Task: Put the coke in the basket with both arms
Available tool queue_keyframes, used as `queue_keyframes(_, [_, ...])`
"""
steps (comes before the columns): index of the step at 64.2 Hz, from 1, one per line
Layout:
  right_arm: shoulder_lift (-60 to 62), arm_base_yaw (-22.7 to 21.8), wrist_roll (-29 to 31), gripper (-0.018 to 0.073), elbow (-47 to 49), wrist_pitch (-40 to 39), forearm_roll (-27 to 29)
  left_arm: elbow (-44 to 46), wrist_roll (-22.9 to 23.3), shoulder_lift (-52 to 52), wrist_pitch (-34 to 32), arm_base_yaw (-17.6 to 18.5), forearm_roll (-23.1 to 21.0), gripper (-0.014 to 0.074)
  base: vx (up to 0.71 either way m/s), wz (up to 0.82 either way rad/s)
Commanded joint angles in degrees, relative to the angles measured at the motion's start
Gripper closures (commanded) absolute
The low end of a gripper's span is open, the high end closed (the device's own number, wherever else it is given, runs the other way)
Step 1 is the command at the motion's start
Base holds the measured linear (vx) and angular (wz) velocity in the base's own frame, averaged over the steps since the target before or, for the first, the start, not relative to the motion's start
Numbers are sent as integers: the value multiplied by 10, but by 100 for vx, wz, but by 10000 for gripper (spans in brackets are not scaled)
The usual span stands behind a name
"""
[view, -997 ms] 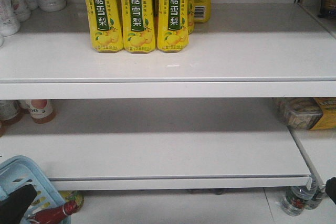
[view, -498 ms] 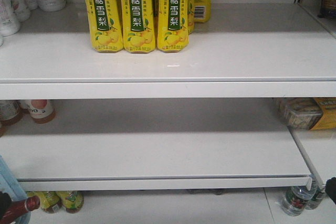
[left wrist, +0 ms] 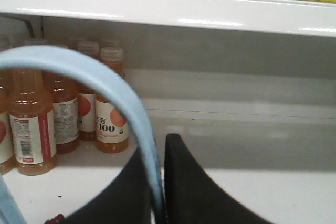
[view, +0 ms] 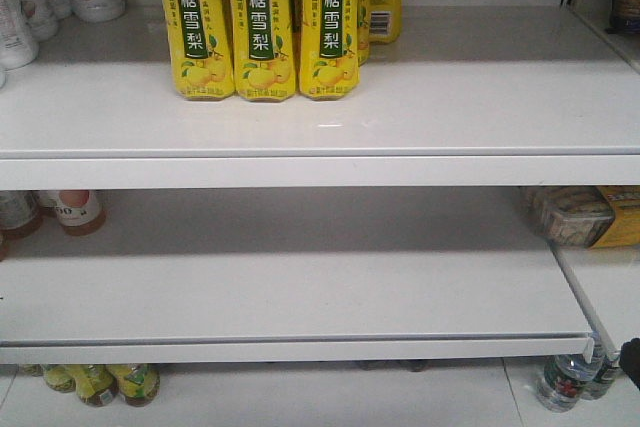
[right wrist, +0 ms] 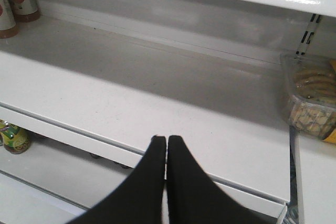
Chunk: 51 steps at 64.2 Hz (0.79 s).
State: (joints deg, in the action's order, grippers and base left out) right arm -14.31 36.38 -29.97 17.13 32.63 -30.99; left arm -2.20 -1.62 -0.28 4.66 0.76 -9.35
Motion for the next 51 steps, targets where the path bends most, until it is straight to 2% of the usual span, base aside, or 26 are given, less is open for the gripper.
queue_keyframes(1, [-6,-3,1,564,14,-33,-18,16,13,-13,-71,-3,64,603,0,0])
queue_keyframes(10, [-6,-3,1,564,14,-33,-18,16,134,-13,-71,-3,127,603,0,0])
queue_keyframes(14, [-6,-3,1,564,14,-33,-18,16,159,-13,-71,-3,142,603,0,0])
queue_keyframes(51, [-6,-3,1,564,14,-33,-18,17,162,-13,-117,-3,140,603,0,0])
